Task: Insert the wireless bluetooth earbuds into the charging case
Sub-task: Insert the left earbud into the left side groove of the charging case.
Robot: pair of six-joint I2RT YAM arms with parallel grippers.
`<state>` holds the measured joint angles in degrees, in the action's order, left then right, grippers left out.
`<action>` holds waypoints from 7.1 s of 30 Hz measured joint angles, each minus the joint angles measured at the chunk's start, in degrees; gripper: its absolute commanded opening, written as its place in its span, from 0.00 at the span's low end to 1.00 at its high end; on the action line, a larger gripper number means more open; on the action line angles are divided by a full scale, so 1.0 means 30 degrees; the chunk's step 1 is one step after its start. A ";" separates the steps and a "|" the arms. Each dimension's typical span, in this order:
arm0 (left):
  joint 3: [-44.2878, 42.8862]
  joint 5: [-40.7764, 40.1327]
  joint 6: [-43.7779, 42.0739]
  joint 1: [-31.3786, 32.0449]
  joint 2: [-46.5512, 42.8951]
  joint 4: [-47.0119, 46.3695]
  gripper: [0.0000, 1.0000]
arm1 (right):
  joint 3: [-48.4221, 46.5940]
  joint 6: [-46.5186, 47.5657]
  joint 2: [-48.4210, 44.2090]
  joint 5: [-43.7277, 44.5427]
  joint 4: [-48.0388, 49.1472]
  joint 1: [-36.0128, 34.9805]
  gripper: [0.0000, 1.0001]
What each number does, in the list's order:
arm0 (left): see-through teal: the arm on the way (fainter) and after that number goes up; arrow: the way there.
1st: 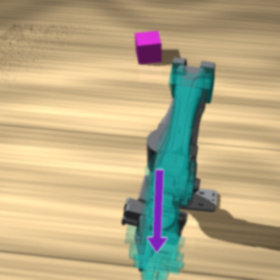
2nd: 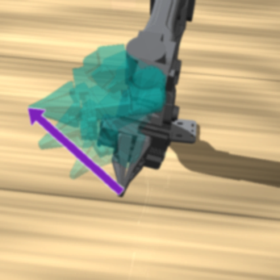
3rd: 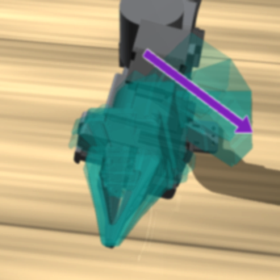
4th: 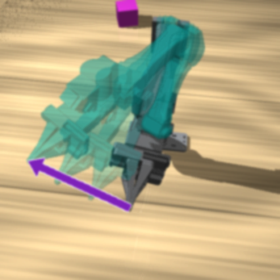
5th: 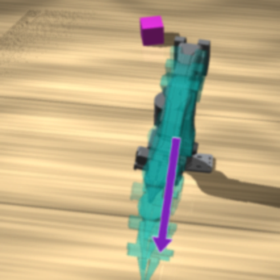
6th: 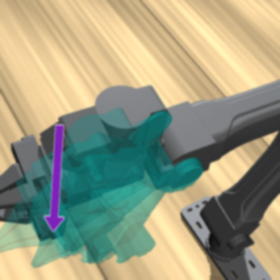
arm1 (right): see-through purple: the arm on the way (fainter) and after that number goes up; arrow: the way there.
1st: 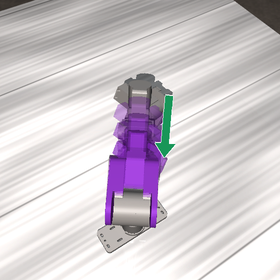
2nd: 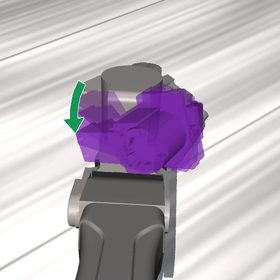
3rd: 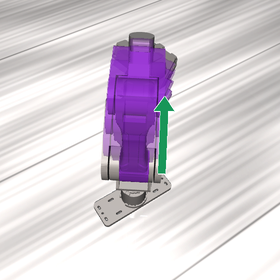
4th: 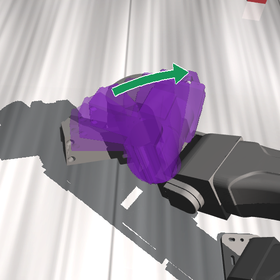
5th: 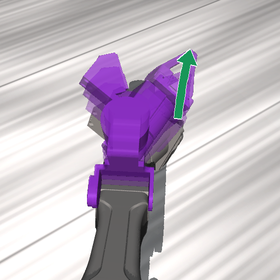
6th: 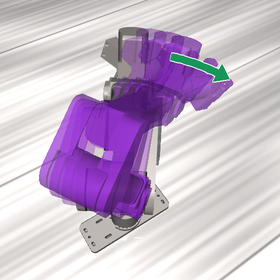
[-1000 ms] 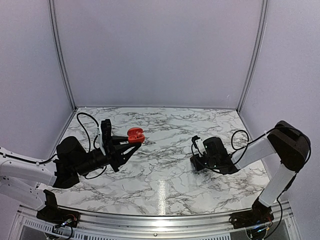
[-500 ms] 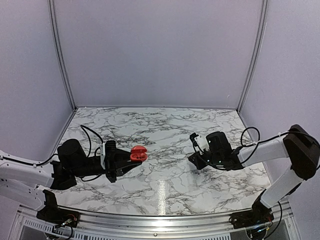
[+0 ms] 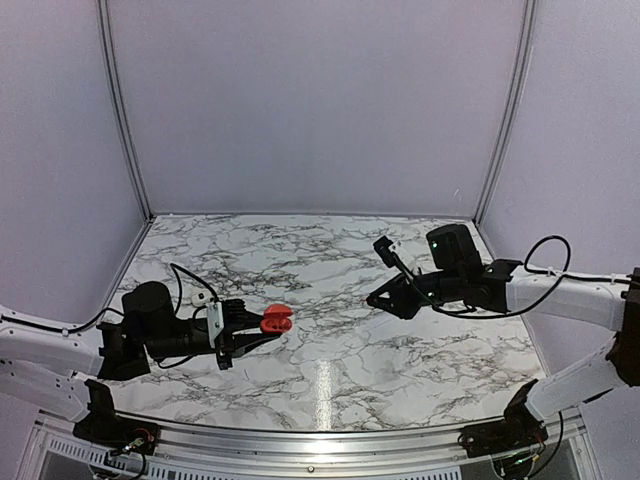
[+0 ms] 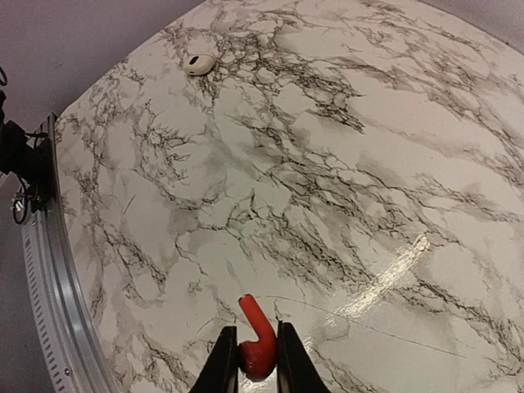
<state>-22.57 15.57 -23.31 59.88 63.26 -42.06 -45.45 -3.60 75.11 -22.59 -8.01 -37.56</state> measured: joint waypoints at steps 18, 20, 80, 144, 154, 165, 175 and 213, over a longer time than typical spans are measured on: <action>0.0073 -0.2215 -0.1588 0.0000 0.1435 0.1231 0.00 | -0.5617 0.0029 0.0109 -0.3774 -0.6754 -0.2550 0.08; 0.0051 -0.2229 -0.1588 0.0000 0.1778 0.1275 0.00 | -0.6528 0.0087 0.0430 -0.3577 -0.7366 -0.3213 0.08; -0.3322 -0.4656 0.0634 0.0313 0.6273 0.1413 0.00 | -1.5533 0.0903 0.8051 0.4597 -1.4557 -0.7679 0.07; -0.3308 -0.3832 0.0408 0.0561 0.6739 0.1610 0.00 | -1.7704 0.1654 0.9894 0.6076 -1.6713 -0.8699 0.06; -0.3118 -0.3541 0.0386 0.0576 0.6674 0.1428 0.00 | -1.8214 0.2120 1.0171 0.6156 -1.7464 -0.8874 0.05; -0.3096 -0.3577 0.0270 0.0583 0.6674 0.1399 0.00 | -1.8986 0.2382 1.0673 0.6739 -1.8200 -0.9129 0.05; -0.3060 -0.3563 0.0051 0.0641 0.6674 0.1421 0.00 | -1.9307 0.2368 1.0936 0.7293 -1.8753 -0.9398 0.07; -0.3009 -0.3497 -0.0015 0.0780 0.6688 0.1530 0.00 | -1.9926 0.2441 1.1468 0.7577 -1.9569 -0.9530 0.10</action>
<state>-31.59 5.08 -23.35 62.22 83.33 -37.47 -105.23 3.73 109.51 0.14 -66.72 -66.15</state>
